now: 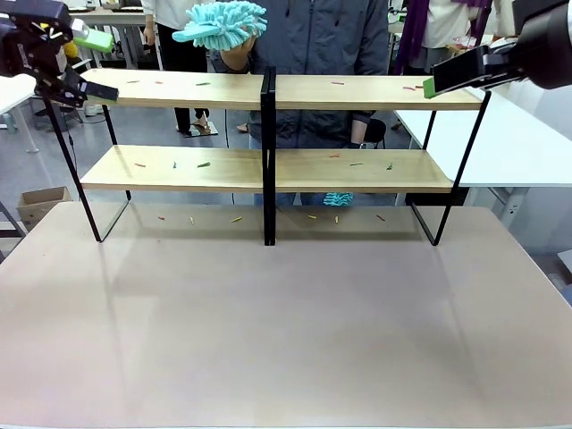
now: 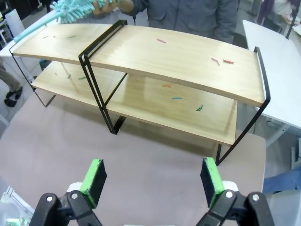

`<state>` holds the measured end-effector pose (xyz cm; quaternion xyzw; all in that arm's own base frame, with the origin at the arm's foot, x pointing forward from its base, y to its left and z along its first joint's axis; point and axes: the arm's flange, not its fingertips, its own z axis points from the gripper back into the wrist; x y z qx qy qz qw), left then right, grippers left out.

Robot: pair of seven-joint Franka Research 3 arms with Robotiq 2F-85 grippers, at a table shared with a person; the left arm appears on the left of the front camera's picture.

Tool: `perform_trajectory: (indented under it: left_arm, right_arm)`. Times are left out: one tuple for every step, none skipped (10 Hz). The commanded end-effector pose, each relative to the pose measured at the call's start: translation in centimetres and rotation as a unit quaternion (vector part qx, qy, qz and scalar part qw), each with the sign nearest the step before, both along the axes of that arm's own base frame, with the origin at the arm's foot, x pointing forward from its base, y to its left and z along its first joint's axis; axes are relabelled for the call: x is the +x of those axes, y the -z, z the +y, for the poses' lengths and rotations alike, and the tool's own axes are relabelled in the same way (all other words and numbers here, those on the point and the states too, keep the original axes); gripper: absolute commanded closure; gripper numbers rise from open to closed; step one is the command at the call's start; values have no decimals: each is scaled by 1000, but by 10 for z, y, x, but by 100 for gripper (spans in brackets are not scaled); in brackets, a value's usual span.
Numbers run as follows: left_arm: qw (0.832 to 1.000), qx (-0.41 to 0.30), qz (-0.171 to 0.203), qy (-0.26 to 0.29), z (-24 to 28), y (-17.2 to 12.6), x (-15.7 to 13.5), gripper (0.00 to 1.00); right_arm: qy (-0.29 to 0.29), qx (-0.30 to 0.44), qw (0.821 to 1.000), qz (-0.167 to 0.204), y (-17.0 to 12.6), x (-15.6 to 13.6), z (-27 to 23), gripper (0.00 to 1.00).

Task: Clean the shelves.
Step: Pick up the Duster when the human hands it over.

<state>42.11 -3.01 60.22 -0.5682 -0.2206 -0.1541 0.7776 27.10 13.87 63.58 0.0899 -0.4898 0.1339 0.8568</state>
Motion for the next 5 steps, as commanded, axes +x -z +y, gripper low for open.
perform_trajectory:
  left_arm:
    - [963,-145,220,-62,-1,-6,71,0]
    - [942,-172,278,-74,-6,-8,102,0]
    - [936,-173,296,-85,-19,-11,122,0]
    - [930,-172,311,-93,-33,-13,140,0]
    - [929,-158,321,-93,-49,-12,152,0]
  right_arm:
    - [0,2,1000,0,0,0,-1,0]
    - [0,2,1000,0,0,0,-1,0]
    - [0,2,1000,0,0,0,-1,0]
    - [0,2,1000,0,0,0,-1,0]
    - [0,2,1000,0,0,0,-1,0]
